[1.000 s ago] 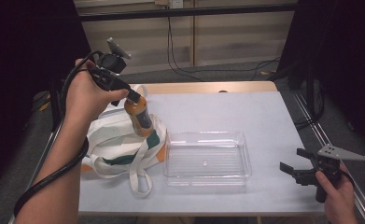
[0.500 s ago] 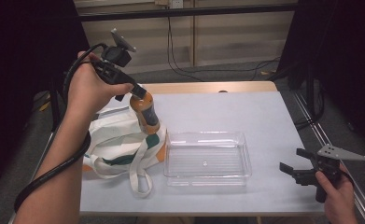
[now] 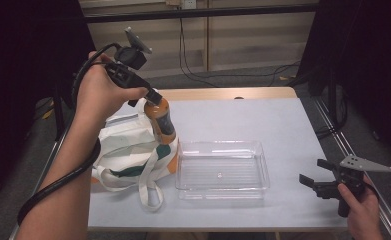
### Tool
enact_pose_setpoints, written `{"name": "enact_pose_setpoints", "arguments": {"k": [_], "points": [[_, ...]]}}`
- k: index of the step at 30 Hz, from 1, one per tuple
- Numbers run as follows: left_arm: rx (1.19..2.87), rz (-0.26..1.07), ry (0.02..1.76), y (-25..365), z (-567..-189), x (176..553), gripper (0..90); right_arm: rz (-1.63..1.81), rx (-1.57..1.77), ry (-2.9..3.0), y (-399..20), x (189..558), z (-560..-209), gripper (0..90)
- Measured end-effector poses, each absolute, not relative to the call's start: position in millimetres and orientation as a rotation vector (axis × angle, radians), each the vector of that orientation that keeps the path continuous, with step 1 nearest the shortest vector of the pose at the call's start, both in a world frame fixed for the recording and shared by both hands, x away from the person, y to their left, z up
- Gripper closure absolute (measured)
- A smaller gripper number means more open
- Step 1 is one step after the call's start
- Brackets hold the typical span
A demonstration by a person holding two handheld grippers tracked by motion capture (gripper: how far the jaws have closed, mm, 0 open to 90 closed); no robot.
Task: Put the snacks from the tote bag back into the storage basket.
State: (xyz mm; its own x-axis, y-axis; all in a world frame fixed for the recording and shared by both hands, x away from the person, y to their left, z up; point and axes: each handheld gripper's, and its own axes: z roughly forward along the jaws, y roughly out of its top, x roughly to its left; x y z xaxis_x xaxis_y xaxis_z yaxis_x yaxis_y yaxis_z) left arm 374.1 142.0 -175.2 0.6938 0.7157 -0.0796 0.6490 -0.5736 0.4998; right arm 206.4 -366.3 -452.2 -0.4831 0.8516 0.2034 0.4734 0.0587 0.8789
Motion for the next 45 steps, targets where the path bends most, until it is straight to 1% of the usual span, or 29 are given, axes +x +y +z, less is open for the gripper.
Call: {"name": "enact_pose_setpoints", "arguments": {"k": [4, 12, 17, 18, 19, 20, 21, 25, 37, 42, 45], "points": [[2.426, 0.184, 1.027, 136.8, -175.1, 373.7, 59.5, 1.399, 1.321, 1.978, -365.8, 206.3, -452.2, 0.2], [2.430, 0.154, 1.015, 127.2, -178.7, 372.1, 59.5, 1.400, 1.319, 1.976, -366.0, 206.1, -451.7, 0.2], [2.460, 0.145, 0.995, 122.4, -180.6, 372.7, 59.5, 1.403, 1.317, 1.974, -366.2, 206.0, -451.6, 0.2], [2.437, 0.140, 1.010, 120.6, -182.2, 372.1, 59.5, 1.403, 1.317, 1.974, -366.4, 206.1, -451.6, 0.2], [2.464, 0.136, 0.989, 120.9, -182.2, 373.0, 59.5, 1.402, 1.318, 1.974, -366.4, 206.0, -451.6, 0.2], [2.438, 0.130, 1.004, 118.7, -184.1, 372.2, 59.5, 1.402, 1.316, 1.975, -366.5, 206.1, -451.7, 0.2], [2.465, 0.132, 0.986, 118.5, -184.0, 372.7, 59.5, 1.403, 1.317, 1.974, -366.5, 206.0, -451.6, 0.2], [2.468, 0.114, 0.979, 113.7, -187.2, 372.2, 59.5, 1.404, 1.318, 1.975, -366.2, 205.8, -451.5, 0.2], [2.496, 0.102, 0.951, 103.9, -193.4, 372.7, 59.5, 1.403, 1.316, 1.981, -365.6, 206.0, -451.6, 0.2], [2.519, 0.116, 0.932, 99.9, -196.4, 372.7, 59.5, 1.404, 1.316, 1.980, -365.7, 205.6, -451.3, 0.2], [2.531, 0.101, 0.919, 98.6, -197.4, 373.7, 59.5, 1.405, 1.316, 1.977, -365.8, 205.6, -451.3, 0.2]]}}
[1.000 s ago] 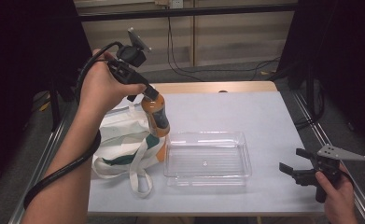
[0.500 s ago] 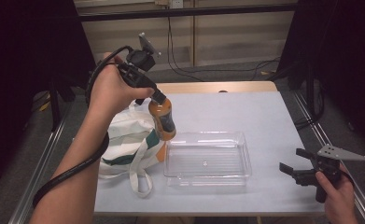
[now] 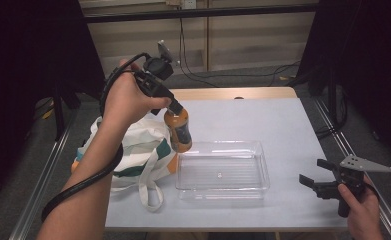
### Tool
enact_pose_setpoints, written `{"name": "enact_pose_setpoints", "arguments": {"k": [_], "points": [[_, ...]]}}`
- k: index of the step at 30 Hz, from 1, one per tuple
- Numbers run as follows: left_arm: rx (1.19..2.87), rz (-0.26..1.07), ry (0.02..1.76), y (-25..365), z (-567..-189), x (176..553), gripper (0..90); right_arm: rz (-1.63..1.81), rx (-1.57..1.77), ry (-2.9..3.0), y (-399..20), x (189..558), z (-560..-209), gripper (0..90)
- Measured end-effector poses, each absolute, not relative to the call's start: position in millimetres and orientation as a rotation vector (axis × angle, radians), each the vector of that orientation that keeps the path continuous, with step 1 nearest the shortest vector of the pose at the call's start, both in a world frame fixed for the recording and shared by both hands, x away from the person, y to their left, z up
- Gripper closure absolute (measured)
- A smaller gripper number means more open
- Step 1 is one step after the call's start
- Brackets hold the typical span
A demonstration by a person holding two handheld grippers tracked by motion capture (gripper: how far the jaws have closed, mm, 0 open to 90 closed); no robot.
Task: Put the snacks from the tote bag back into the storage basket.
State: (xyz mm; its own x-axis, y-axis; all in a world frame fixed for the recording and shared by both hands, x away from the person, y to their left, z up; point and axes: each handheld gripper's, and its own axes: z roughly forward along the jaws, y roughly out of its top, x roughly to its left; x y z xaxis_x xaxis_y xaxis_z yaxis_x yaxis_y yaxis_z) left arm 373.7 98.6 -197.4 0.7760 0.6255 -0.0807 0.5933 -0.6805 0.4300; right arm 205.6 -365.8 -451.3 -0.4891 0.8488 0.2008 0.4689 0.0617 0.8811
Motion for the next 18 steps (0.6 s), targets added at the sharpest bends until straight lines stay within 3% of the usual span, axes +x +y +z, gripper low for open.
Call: {"name": "enact_pose_setpoints", "arguments": {"k": [18], "points": [[2.578, 0.079, 0.857, 84.2, -208.6, 375.0, 59.4, 1.409, 1.311, 1.969, -366.0, 204.8, -450.8, 0.2]]}}
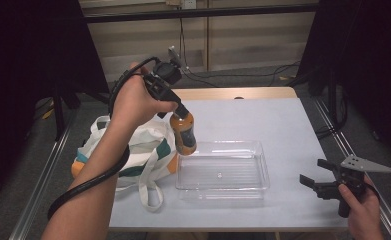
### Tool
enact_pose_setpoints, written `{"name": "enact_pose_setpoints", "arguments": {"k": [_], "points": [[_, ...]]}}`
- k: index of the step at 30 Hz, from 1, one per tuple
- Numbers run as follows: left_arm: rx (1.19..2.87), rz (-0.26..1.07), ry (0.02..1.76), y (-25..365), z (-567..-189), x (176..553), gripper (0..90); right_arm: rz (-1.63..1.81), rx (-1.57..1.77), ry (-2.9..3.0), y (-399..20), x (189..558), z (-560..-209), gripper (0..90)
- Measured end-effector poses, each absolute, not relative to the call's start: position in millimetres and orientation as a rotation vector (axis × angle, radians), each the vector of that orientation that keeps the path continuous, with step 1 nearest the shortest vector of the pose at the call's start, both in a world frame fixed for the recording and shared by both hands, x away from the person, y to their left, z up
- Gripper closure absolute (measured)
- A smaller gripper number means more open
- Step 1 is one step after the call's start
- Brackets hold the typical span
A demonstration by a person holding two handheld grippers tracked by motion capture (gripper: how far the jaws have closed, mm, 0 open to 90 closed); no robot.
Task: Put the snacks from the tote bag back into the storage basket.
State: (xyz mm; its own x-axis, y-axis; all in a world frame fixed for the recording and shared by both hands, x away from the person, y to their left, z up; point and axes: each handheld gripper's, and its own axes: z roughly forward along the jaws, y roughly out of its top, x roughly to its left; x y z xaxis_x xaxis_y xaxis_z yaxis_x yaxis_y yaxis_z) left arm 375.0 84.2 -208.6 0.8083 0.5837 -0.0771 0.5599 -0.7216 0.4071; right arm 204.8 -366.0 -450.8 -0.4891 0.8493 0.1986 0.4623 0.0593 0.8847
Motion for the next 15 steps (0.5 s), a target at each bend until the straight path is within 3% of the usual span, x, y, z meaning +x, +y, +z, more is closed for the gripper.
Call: {"name": "enact_pose_setpoints", "arguments": {"k": [15], "points": [[2.609, 0.059, 0.807, 75.4, -219.8, 377.4, 59.5, 1.407, 1.312, 1.979, -365.7, 204.8, -451.3, 0.2]]}}
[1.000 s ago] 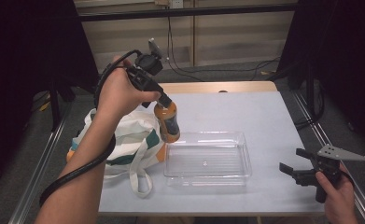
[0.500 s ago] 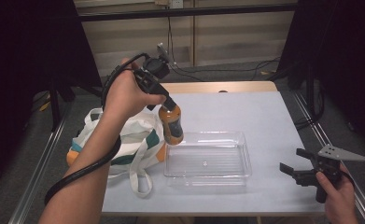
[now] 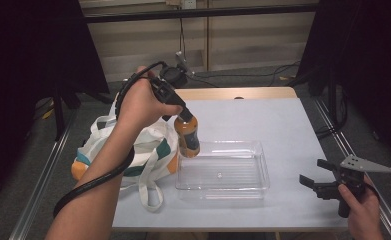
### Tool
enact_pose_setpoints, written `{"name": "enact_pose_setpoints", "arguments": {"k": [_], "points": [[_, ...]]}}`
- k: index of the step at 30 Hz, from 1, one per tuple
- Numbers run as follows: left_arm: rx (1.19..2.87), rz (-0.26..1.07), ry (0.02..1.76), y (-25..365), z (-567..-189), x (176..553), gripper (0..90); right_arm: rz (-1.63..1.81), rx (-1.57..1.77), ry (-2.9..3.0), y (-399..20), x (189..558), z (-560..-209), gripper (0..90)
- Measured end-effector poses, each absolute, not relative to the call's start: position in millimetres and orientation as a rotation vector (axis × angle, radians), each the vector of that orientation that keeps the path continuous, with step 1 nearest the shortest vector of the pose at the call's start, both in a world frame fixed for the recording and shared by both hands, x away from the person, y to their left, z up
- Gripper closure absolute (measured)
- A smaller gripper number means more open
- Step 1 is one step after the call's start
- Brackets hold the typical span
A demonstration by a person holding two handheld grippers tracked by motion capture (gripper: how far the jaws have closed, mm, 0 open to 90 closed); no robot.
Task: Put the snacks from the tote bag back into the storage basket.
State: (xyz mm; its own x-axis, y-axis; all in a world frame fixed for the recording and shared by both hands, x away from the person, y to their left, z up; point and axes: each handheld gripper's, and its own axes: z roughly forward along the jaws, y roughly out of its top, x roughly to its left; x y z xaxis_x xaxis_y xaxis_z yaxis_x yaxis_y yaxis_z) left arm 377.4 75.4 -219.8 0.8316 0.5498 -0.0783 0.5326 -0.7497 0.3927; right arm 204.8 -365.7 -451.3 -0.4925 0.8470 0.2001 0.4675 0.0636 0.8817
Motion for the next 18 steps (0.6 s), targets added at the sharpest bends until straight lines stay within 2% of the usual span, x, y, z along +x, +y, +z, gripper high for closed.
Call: {"name": "enact_pose_setpoints", "arguments": {"k": [18], "points": [[2.653, 0.043, 0.768, 64.7, -237.6, 379.6, 59.5, 1.407, 1.310, 1.971, -366.3, 204.1, -450.7, 0.2]]}}
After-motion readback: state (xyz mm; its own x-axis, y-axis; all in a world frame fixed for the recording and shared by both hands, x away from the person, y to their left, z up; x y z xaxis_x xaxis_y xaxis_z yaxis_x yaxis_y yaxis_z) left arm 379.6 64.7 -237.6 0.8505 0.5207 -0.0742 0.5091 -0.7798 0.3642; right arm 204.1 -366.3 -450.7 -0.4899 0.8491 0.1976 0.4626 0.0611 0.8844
